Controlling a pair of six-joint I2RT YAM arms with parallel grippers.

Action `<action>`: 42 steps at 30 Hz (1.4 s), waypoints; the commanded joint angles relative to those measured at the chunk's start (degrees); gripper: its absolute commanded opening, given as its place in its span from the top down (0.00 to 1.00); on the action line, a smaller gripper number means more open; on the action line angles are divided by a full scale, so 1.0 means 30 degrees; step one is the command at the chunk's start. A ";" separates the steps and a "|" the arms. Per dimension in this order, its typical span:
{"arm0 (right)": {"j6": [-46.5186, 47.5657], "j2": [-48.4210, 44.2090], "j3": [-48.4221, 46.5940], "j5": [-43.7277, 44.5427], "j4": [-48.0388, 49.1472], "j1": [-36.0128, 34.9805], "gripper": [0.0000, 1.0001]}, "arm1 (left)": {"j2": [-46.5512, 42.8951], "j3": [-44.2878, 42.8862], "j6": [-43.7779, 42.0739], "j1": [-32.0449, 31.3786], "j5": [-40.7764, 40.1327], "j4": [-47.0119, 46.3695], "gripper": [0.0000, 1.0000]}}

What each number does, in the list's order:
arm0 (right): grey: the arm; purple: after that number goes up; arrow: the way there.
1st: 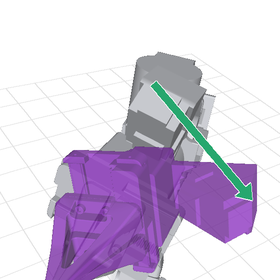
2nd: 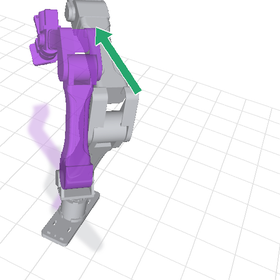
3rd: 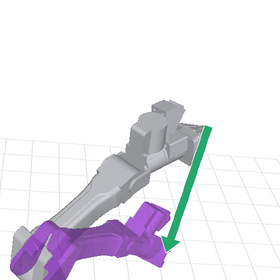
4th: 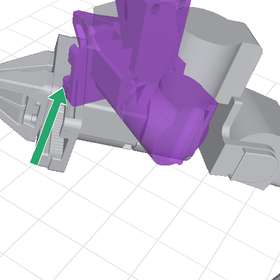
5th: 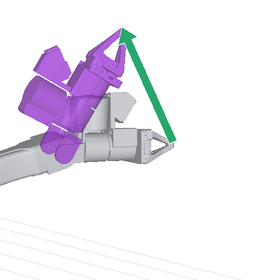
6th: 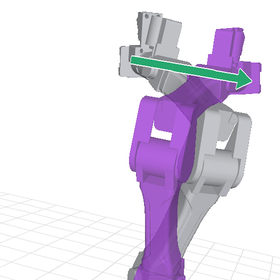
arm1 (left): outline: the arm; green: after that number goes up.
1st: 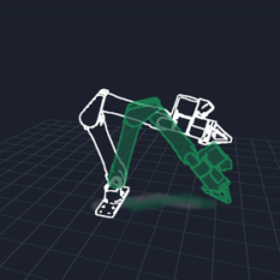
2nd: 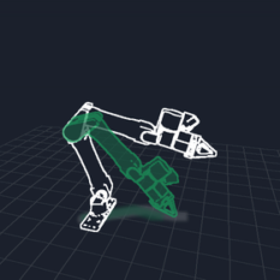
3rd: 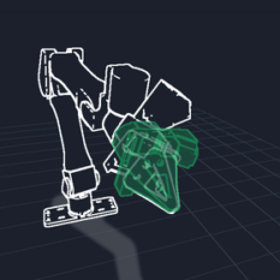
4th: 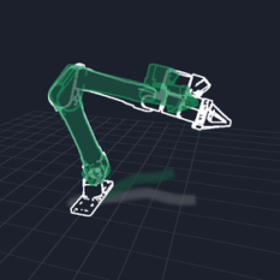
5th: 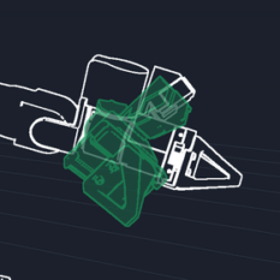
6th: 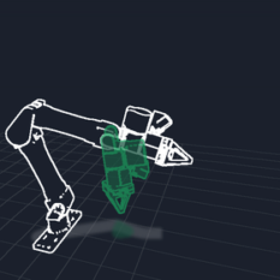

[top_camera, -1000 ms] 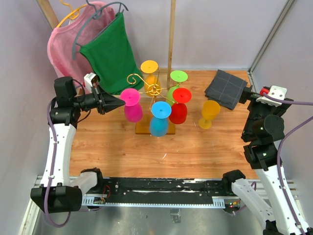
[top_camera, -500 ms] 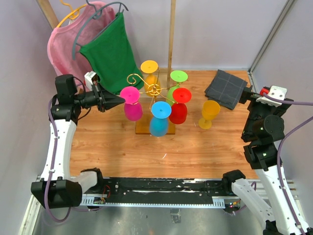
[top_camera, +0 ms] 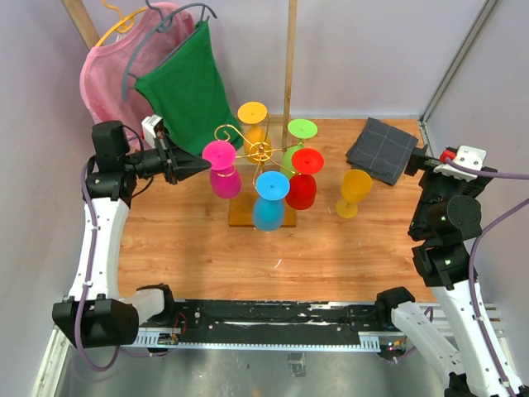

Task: Take the wine glass off the wine glass rack
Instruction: Pick up the wine glass from the wine rack.

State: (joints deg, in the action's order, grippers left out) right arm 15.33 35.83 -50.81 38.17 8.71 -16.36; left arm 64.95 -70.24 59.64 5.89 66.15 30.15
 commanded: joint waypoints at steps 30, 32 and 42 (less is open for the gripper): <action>0.1105 -0.0957 0.0313 0.0797 0.0433 0.0243 0.02 | -0.0028 -0.0227 0.0652 -0.3999 -0.1137 -0.1303 1.00; 0.1100 -0.0908 0.0310 0.0798 0.0387 0.0253 0.02 | -0.0290 0.0121 0.0601 -0.4036 -0.1132 -0.1300 1.00; 0.0967 -0.0692 0.0195 0.0708 0.0414 0.0244 0.02 | -0.1308 0.0802 0.0134 -0.4044 -0.1019 -0.0474 1.00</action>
State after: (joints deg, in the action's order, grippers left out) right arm 18.02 33.71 -50.26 39.22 8.71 -16.36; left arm 63.22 -68.51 60.82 -5.82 62.30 27.73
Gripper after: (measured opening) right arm 0.986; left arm 0.019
